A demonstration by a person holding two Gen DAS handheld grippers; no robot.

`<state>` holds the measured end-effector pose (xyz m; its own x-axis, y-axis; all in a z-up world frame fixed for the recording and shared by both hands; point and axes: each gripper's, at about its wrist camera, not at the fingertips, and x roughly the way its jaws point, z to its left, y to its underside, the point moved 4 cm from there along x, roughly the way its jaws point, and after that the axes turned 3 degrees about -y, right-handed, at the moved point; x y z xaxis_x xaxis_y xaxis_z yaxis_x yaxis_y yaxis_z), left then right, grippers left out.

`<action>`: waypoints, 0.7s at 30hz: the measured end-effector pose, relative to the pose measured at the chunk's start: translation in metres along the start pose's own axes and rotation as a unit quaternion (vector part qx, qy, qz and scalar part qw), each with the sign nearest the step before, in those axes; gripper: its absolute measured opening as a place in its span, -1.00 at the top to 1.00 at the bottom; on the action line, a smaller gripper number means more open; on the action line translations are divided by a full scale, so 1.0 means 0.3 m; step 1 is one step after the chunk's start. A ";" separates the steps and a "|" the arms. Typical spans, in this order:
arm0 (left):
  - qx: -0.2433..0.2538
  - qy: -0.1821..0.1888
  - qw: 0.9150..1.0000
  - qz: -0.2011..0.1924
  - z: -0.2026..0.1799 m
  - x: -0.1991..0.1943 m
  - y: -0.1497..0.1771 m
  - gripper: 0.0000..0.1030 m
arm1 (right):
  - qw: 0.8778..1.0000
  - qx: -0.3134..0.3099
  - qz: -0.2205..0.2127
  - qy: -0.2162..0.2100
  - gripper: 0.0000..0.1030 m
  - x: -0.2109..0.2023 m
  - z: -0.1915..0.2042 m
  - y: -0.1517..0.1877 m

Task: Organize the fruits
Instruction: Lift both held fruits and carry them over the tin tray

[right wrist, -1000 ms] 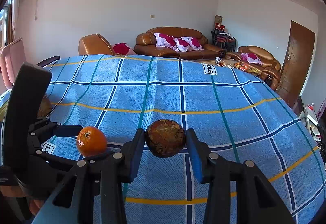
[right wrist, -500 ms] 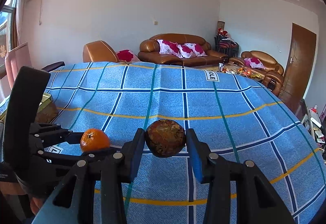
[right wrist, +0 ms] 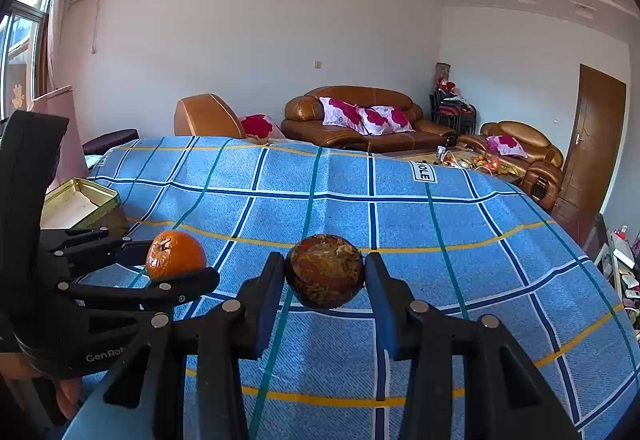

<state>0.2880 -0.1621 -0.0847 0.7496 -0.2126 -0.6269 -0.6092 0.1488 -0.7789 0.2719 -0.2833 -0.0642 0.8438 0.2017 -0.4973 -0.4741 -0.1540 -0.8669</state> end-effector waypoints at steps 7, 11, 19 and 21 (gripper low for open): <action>-0.022 -0.001 1.000 -0.017 0.031 -0.024 0.000 0.08 | 1.000 -0.004 -0.013 0.000 0.15 -0.019 0.009 -0.002; -0.030 0.000 0.999 -0.025 0.042 -0.037 0.003 0.08 | 1.000 -0.008 -0.026 -0.003 0.15 -0.036 0.020 -0.004; -0.018 -0.021 0.998 -0.056 0.033 -0.080 0.007 0.08 | 0.998 -0.028 -0.049 -0.008 0.15 -0.067 0.053 -0.003; -0.014 -0.027 0.997 -0.066 0.030 -0.092 0.007 0.08 | 0.998 -0.028 -0.052 -0.009 0.15 -0.072 0.055 -0.004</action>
<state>0.2683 -0.1473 -0.0692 0.8356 -0.1767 -0.5201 -0.5114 0.0952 -0.8541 0.2500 -0.2714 -0.0529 0.8832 0.2359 -0.4053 -0.3685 -0.1856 -0.9109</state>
